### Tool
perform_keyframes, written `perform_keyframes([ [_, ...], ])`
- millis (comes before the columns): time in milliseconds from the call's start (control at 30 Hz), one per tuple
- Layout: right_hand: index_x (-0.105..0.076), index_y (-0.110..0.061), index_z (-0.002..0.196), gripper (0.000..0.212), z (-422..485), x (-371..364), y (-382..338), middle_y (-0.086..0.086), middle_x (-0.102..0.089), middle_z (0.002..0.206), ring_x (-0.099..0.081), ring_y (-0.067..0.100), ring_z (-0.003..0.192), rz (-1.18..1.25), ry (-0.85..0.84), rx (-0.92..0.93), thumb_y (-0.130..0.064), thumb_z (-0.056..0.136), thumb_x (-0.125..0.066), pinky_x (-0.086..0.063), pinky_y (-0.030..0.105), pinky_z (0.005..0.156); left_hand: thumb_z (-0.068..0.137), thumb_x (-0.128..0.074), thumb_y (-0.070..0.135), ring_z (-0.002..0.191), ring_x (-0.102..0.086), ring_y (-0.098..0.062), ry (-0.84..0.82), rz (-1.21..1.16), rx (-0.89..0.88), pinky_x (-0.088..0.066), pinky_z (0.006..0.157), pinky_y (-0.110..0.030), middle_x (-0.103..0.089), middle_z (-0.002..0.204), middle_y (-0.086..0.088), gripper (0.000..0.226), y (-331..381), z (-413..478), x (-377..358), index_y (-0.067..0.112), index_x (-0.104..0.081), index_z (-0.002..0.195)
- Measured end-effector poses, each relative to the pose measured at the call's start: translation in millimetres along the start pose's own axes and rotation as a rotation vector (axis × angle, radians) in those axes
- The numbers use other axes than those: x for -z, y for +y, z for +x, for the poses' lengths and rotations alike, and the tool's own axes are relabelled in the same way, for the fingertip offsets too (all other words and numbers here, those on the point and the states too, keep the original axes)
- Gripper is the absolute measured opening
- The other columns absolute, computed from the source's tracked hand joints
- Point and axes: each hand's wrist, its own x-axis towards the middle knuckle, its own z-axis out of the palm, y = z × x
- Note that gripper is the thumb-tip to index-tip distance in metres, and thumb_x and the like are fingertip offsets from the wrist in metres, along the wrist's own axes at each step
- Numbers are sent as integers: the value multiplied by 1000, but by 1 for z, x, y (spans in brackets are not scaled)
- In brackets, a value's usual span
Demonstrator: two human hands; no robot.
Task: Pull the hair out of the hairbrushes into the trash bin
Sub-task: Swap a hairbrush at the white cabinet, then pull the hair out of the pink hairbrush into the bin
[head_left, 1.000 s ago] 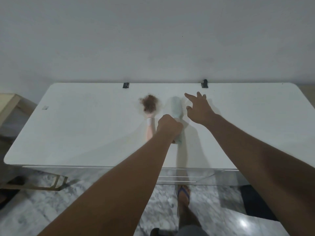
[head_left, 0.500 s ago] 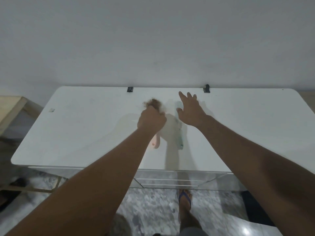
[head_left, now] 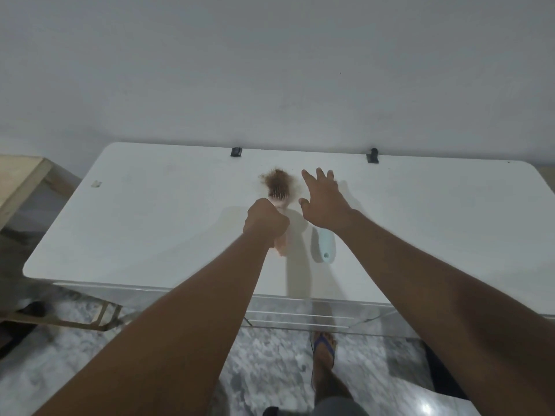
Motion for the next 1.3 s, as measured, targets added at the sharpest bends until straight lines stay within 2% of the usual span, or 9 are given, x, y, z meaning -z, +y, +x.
perform_keyframes([
  [67, -21, -13, 155, 67, 2, 0, 1, 22, -26, 155, -16, 48, 145, -2, -1, 0, -29, 97, -52, -21, 53, 120, 79, -66, 6, 63, -66, -29, -9, -179, 53, -60, 50, -42, -65, 76, -13, 11, 4, 0, 1, 3, -56, 76],
  [267, -19, -12, 156, 68, 7, 3, -13, 22, -21, 158, -10, 49, 148, -39, -2, 16, -29, 98, -51, -16, 52, 121, 72, -76, 11, 72, -65, -24, -81, -472, 215, -57, 79, -56, -63, 84, -10, 22, -3, 9, 10, 6, -59, 86],
  [500, -19, -11, 155, 67, 15, -7, -99, 23, -20, 158, -10, 50, 147, -53, -27, 191, -28, 98, -51, -16, 53, 121, 86, -75, 10, 81, -75, -28, 37, -699, 284, -59, 78, -53, -72, 83, -13, 16, -65, -11, 93, 5, -60, 91],
  [733, -16, -12, 157, 69, -19, -53, -261, 23, -16, 161, -5, 50, 149, -38, -122, 486, -27, 99, -50, -12, 52, 122, 88, -72, 8, 82, -73, -29, 288, -958, 294, -60, 66, -43, -71, 83, -13, 11, -180, -74, 191, 6, -64, 94],
  [833, -17, -11, 156, 70, -50, -79, -327, 24, -18, 159, -8, 51, 148, -47, -166, 634, -27, 97, -51, -15, 52, 121, 88, -72, 10, 79, -72, -29, 405, -1030, 342, -60, 69, -45, -70, 85, -13, 16, -237, -109, 216, 6, -64, 101],
  [933, -20, -11, 156, 70, -88, -111, -382, 23, -23, 157, -14, 51, 146, -57, -194, 781, -27, 96, -52, -20, 53, 120, 86, -74, 13, 76, -73, -27, 536, -1066, 402, -60, 60, -39, -71, 91, -13, 24, -296, -145, 232, 7, -64, 107],
  [1033, -23, -12, 155, 69, -128, -145, -426, 22, -27, 156, -18, 48, 146, -63, -234, 904, -25, 94, -52, -22, 54, 120, 86, -75, 13, 77, -73, -30, 640, -1102, 463, -60, 63, -43, -71, 89, -16, 18, -352, -180, 234, 7, -65, 100],
  [1133, -19, -18, 157, 73, -167, -187, -457, 19, -15, 164, -8, 44, 152, -59, -332, 964, -26, 94, -55, -15, 55, 124, 86, -74, 10, 78, -75, -31, 716, -1162, 514, -60, 66, -46, -72, 83, -18, 10, -407, -208, 222, 8, -66, 90],
  [1300, -16, -17, 158, 70, -220, -277, -474, 17, -11, 165, 1, 45, 152, -65, -440, 1085, -28, 99, -53, -10, 53, 122, 88, -73, 12, 73, -73, -27, 800, -1266, 629, -60, 67, -48, -72, 87, -17, 14, -492, -234, 173, 5, -66, 99],
])
